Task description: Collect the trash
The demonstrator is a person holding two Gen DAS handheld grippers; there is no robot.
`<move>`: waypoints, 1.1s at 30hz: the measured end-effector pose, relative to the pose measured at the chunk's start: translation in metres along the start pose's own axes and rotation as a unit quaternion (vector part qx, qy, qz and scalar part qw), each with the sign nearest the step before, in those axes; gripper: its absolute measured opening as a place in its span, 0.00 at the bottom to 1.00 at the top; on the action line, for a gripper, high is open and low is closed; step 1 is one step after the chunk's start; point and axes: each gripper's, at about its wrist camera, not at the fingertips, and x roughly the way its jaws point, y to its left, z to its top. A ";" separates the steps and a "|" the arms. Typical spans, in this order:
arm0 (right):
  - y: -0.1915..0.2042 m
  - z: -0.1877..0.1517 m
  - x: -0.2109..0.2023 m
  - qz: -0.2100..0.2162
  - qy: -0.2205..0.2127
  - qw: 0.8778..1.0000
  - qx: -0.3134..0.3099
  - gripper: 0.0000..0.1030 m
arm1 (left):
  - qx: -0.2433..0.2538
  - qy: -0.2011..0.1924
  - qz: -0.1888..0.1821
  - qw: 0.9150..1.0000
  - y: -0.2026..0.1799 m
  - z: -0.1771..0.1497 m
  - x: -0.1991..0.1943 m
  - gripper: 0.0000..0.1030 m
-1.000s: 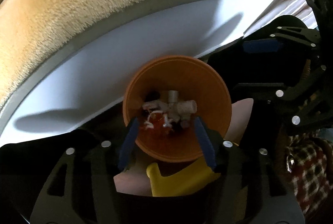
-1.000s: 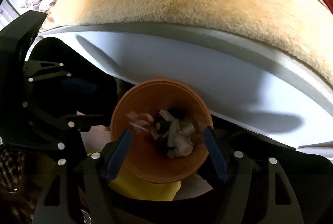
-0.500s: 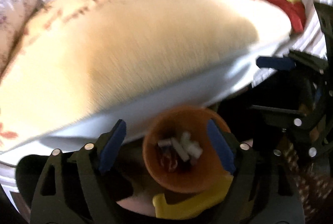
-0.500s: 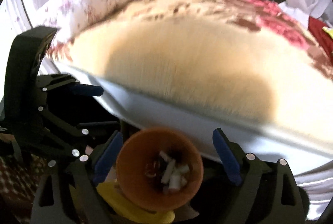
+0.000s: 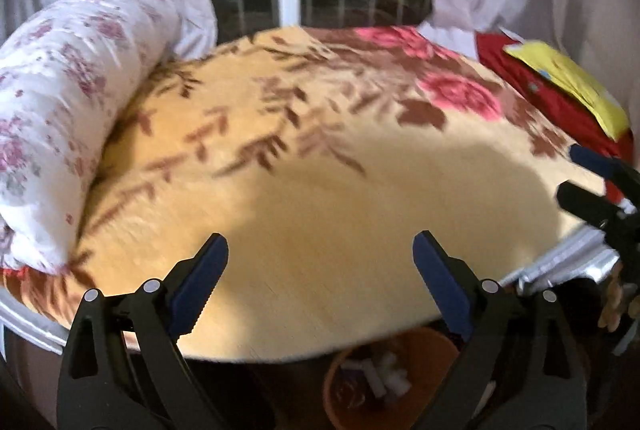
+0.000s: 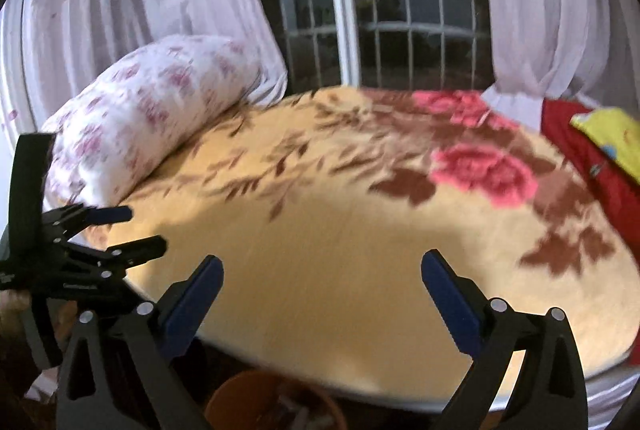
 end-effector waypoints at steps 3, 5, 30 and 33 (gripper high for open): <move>-0.005 0.020 0.007 -0.016 -0.016 1.000 -0.005 0.95 | -0.007 -0.007 0.022 1.000 0.010 0.016 0.008 0.89; -0.007 0.031 0.015 -0.032 -0.025 0.999 -0.014 0.95 | -0.019 -0.019 0.035 0.999 0.018 0.028 0.012 0.89; -0.066 0.119 0.114 -0.163 -0.128 0.978 -0.017 0.95 | -0.070 -0.076 0.082 0.991 0.049 0.129 0.094 0.91; -0.078 0.115 0.124 -0.159 -0.117 0.980 -0.002 0.95 | -0.072 -0.081 0.087 0.990 0.051 0.134 0.103 0.91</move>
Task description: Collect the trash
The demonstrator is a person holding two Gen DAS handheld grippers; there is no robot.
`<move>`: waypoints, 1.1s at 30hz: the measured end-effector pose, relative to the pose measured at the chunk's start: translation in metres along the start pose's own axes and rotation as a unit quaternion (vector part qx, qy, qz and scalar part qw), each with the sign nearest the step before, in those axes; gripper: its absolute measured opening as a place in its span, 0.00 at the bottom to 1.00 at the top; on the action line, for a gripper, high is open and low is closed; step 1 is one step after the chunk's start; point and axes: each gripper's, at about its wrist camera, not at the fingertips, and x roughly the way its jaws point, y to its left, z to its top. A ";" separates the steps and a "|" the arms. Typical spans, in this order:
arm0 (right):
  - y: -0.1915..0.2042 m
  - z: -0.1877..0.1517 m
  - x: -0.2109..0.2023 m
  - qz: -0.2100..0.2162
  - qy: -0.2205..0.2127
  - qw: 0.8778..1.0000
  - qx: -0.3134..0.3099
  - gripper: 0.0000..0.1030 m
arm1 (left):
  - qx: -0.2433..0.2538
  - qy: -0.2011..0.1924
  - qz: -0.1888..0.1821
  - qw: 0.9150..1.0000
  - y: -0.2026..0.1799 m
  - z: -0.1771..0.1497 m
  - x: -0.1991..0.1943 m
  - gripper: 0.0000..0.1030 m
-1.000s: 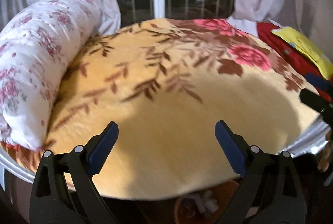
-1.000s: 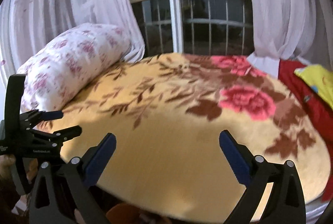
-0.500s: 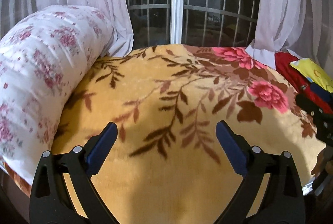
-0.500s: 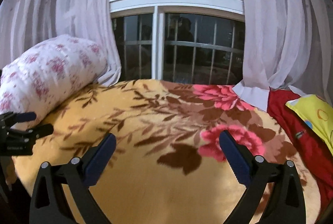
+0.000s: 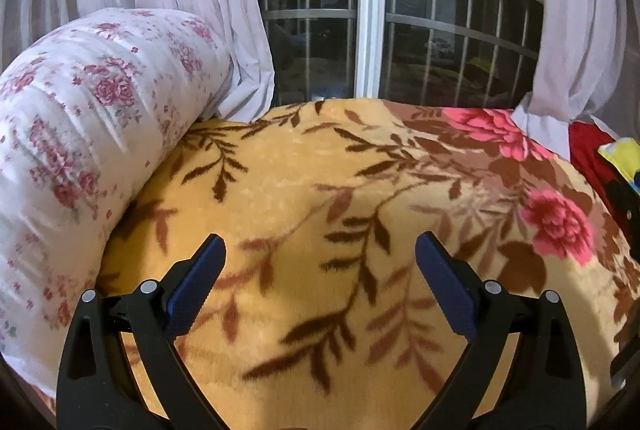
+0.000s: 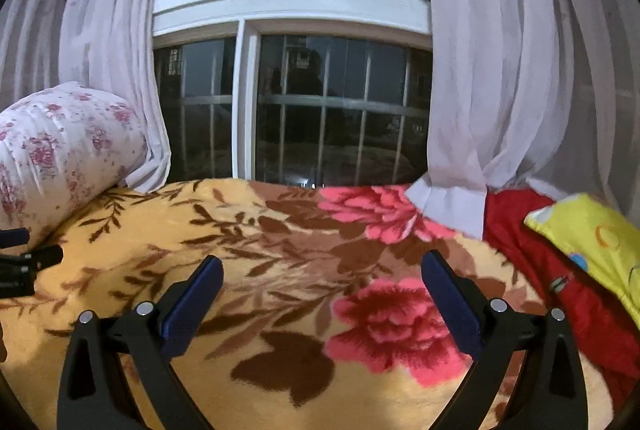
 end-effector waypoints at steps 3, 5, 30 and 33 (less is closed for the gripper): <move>-0.006 -0.005 0.007 0.007 0.013 1.000 0.015 0.95 | -0.001 -0.001 0.003 1.000 0.001 0.000 0.008 0.91; -0.007 -0.008 0.010 0.006 0.018 1.000 0.017 0.95 | -0.003 0.003 0.002 1.000 0.002 -0.002 0.013 0.91; 0.008 -0.018 0.020 0.008 0.034 0.999 -0.006 0.95 | 0.004 0.006 0.012 1.000 0.007 -0.010 0.030 0.91; 0.007 -0.019 0.021 0.009 0.035 0.999 -0.005 0.95 | 0.009 -0.004 0.015 1.000 0.008 -0.010 0.028 0.91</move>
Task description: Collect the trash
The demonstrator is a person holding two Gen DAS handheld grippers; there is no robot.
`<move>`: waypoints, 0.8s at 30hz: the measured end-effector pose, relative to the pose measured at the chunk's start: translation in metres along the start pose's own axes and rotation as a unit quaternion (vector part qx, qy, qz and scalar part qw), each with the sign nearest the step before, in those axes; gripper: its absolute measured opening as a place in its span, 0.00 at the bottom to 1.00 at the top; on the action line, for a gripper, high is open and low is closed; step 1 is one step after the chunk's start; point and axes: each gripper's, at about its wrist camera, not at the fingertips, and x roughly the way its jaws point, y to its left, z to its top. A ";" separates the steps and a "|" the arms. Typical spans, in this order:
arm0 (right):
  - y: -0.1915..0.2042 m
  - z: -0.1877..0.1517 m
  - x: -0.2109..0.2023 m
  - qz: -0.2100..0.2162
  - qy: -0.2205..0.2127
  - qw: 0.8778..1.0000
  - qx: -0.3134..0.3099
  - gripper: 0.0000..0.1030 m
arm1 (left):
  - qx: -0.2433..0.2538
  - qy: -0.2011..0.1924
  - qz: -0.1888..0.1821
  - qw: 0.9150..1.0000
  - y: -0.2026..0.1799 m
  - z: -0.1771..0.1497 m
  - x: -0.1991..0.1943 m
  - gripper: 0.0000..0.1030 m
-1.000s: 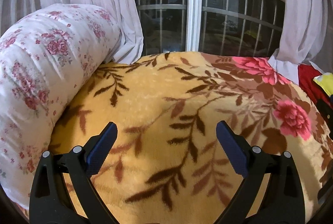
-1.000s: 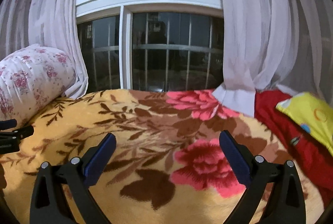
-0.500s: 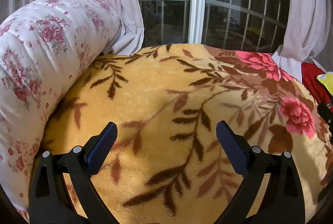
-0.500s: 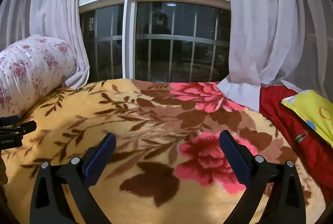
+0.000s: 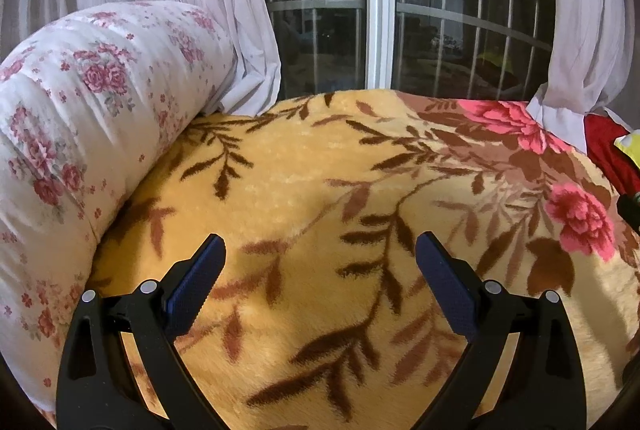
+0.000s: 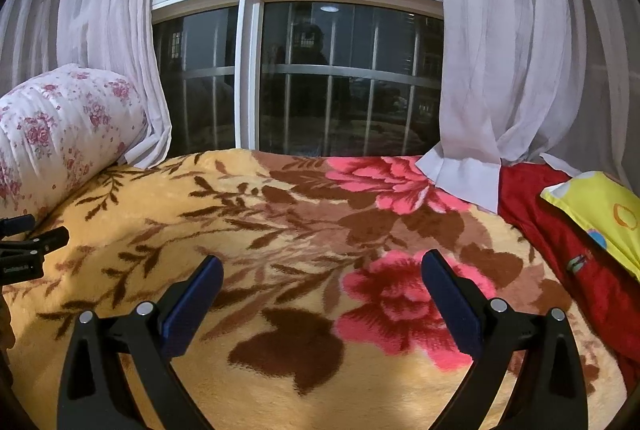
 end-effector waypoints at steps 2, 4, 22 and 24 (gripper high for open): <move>0.000 0.000 0.000 0.001 0.001 1.000 -0.001 0.95 | 0.007 -0.005 0.004 1.000 -0.001 0.000 -0.001 0.91; 0.002 -0.002 0.000 0.001 0.002 1.000 -0.006 0.95 | 0.011 -0.008 0.008 1.000 -0.001 0.000 -0.001 0.91; 0.018 -0.005 0.000 0.002 0.004 0.999 -0.034 0.95 | 0.002 -0.014 0.010 1.000 0.005 0.002 -0.002 0.91; 0.018 -0.005 0.000 0.002 0.002 0.999 -0.033 0.95 | 0.002 -0.015 0.010 1.000 0.006 0.002 -0.002 0.91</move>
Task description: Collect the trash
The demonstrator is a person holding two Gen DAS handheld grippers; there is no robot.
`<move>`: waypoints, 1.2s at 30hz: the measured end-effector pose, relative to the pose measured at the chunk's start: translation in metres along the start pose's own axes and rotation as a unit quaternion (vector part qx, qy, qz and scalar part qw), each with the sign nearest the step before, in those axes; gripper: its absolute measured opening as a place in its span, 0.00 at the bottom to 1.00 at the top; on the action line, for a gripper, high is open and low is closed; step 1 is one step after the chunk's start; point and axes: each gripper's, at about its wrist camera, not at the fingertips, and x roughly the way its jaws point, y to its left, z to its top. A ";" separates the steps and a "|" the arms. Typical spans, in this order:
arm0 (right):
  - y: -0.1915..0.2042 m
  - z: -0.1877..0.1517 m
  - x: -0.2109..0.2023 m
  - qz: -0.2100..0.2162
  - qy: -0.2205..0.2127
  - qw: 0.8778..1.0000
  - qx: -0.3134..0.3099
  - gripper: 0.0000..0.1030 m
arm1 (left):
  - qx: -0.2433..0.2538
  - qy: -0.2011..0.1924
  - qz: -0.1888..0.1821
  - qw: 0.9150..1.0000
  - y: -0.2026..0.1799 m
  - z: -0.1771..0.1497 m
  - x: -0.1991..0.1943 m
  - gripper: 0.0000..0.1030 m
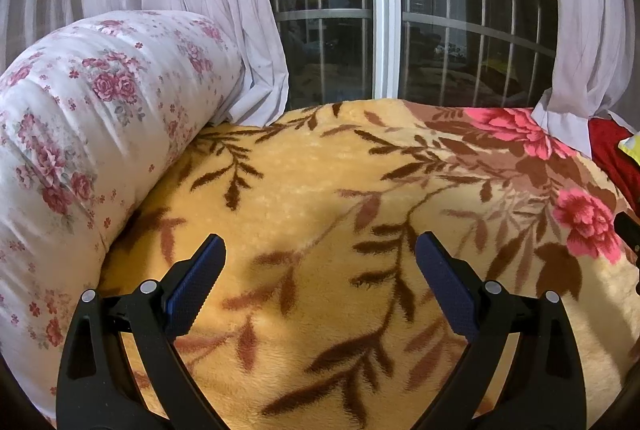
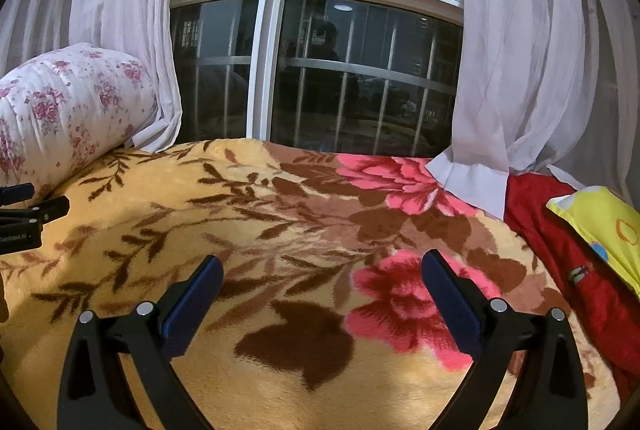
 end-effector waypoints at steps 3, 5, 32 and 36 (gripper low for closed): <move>-0.002 0.000 0.001 -0.002 0.000 1.000 0.002 0.95 | 0.000 -0.001 0.000 1.000 0.000 0.000 0.000 0.91; -0.004 -0.001 0.003 -0.005 0.001 1.000 0.004 0.95 | 0.000 0.000 0.000 1.000 0.000 0.000 0.000 0.91; -0.005 -0.007 0.009 0.004 0.010 1.000 -0.001 0.95 | -0.001 -0.015 0.020 1.000 0.003 -0.004 -0.001 0.91; -0.004 -0.007 0.009 0.006 0.012 1.000 -0.001 0.95 | 0.002 -0.017 0.018 1.000 0.003 -0.003 -0.002 0.91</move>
